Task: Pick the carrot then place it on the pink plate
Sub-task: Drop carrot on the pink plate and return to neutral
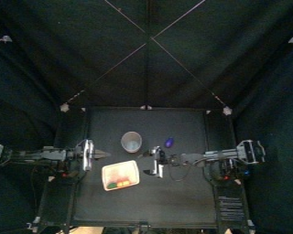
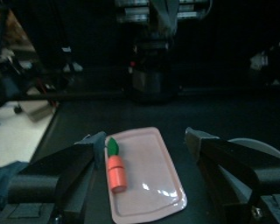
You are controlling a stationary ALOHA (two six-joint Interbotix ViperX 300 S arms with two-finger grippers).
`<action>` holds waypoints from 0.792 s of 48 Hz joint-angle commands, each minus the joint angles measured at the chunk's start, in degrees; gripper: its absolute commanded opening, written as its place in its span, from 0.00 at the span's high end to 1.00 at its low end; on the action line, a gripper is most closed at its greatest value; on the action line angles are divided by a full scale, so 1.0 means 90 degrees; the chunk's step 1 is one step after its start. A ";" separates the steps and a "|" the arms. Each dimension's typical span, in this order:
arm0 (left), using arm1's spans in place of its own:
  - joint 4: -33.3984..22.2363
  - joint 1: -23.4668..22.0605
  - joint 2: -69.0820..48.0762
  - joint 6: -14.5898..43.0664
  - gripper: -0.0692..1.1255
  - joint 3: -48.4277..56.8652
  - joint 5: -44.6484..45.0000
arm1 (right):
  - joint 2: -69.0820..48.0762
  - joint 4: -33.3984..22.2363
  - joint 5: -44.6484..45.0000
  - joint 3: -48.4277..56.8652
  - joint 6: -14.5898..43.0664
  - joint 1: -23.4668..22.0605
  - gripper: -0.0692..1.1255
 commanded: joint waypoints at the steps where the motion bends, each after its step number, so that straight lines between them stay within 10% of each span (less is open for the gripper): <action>1: 0.0039 0.0010 -0.0010 0.0010 0.96 -0.0107 -0.0039 | -0.0820 0.0098 -0.0439 0.0479 -0.0020 -0.0020 0.07; 38: 0.0205 0.0000 -0.0039 0.0010 0.96 -0.0127 -0.0107 | -0.4209 -0.0264 -0.0488 0.2764 0.0010 -0.0244 0.07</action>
